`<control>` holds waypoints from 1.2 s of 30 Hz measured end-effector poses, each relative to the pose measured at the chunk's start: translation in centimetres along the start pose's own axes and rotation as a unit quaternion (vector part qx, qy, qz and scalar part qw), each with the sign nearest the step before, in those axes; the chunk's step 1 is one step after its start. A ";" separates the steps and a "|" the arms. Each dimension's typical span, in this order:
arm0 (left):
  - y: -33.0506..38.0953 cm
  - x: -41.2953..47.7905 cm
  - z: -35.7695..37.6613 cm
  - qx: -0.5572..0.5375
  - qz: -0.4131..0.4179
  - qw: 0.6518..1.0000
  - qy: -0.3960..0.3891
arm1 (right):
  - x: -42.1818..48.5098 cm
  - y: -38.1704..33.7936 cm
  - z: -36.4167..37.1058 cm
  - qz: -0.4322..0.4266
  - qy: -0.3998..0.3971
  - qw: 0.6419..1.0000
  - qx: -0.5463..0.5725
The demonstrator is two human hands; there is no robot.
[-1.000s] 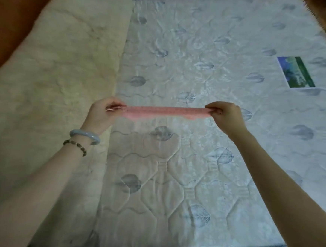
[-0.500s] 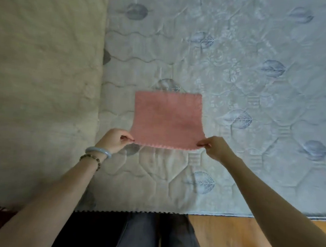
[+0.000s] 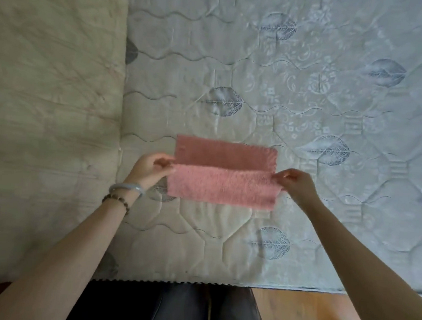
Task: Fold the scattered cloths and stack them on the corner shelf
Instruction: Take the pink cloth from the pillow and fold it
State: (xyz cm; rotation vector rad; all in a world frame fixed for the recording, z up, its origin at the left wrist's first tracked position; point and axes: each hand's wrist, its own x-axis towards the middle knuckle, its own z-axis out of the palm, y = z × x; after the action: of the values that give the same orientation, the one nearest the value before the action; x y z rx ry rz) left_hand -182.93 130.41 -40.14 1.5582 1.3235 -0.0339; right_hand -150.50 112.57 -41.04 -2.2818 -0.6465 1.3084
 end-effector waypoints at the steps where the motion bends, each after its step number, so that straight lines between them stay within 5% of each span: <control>1: 0.6 1.2 0.1 -0.018 0.007 1.000 0.024 | 1.1 -0.3 0.2 0.000 0.023 0.999 0.023; 13: 0.1 8.9 1.4 -0.024 0.026 0.989 0.146 | 7.0 -0.5 1.8 0.009 0.165 0.986 0.019; 16: 0.3 9.1 2.0 0.072 0.046 0.983 0.162 | 7.0 -0.2 2.1 -0.027 0.203 0.978 -0.038; 18: 0.4 8.6 3.1 0.231 0.107 0.951 0.177 | 6.6 -0.1 3.2 -0.137 0.242 0.949 -0.147; 21: 0.4 7.1 6.7 0.383 0.262 0.880 0.104 | 5.6 0.0 6.4 -0.308 0.151 0.877 -0.335; 25: -1.8 6.7 10.1 0.478 0.304 0.823 0.038 | 5.9 1.7 9.6 -0.326 0.067 0.824 -0.459; 32: -2.1 6.8 10.7 0.500 0.270 0.821 0.058 | 6.4 1.3 9.4 -0.285 0.019 0.845 -0.452; 36: 0.5 5.0 12.1 0.484 0.271 0.829 0.068 | 4.3 0.7 7.6 -0.231 0.128 0.913 -0.312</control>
State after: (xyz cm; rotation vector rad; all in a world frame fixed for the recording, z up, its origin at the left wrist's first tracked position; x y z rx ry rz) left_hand -173.88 125.63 -48.29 2.8116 0.9253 -0.2785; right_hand -155.11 115.57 -47.89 -2.4674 -1.5654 0.6083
